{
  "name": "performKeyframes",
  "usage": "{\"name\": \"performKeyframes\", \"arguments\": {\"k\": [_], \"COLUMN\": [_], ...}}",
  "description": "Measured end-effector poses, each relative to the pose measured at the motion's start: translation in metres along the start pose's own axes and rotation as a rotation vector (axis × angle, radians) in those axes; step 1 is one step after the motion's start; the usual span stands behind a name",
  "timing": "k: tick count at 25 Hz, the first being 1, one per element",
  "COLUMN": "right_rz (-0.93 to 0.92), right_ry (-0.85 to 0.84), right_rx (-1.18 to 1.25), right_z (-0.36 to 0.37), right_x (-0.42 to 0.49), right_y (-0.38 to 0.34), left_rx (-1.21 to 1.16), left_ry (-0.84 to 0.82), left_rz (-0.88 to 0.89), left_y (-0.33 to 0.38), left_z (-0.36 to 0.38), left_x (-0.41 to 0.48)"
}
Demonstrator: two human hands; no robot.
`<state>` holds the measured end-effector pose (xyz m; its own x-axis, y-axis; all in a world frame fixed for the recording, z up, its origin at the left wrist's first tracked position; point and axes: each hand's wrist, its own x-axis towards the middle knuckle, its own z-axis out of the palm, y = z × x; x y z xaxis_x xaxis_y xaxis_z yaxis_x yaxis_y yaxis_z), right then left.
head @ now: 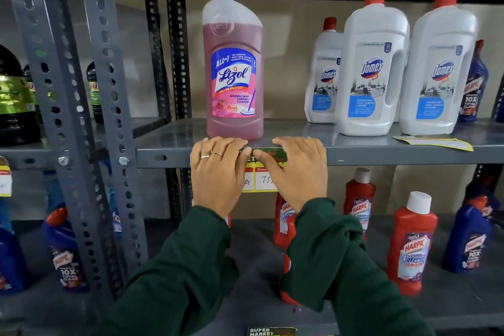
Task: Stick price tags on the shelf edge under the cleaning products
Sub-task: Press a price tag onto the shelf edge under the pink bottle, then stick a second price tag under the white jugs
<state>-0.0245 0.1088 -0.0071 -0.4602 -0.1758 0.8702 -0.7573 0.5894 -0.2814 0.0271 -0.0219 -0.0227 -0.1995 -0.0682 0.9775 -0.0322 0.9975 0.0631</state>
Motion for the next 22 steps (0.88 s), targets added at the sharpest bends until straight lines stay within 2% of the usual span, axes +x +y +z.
{"name": "performKeyframes", "arguments": {"k": [4,9,15,19,22], "right_rz": [-0.067,-0.077,-0.045,0.021,0.124], "right_ry": [0.051,0.060,-0.082,-0.193,-0.011], "right_rx": [0.012,0.084,0.165,0.418,0.313], "right_z": [0.004,0.002,-0.014,-0.044,-0.081], "right_x": [0.000,0.000,0.000,0.014,0.043], "right_y": [0.004,0.007,0.003,0.022,0.068], "left_rx": [-0.027,-0.107,-0.118,-0.250,-0.210], "left_ry": [0.059,0.074,0.028,0.003,0.050], "left_rz": [0.001,-0.092,-0.024,-0.186,-0.223], "left_y": [-0.001,-0.001,-0.005,0.004,0.030], "left_z": [0.003,0.002,-0.004,-0.019,-0.018], "left_x": [0.000,0.002,0.004,0.028,0.051]}}
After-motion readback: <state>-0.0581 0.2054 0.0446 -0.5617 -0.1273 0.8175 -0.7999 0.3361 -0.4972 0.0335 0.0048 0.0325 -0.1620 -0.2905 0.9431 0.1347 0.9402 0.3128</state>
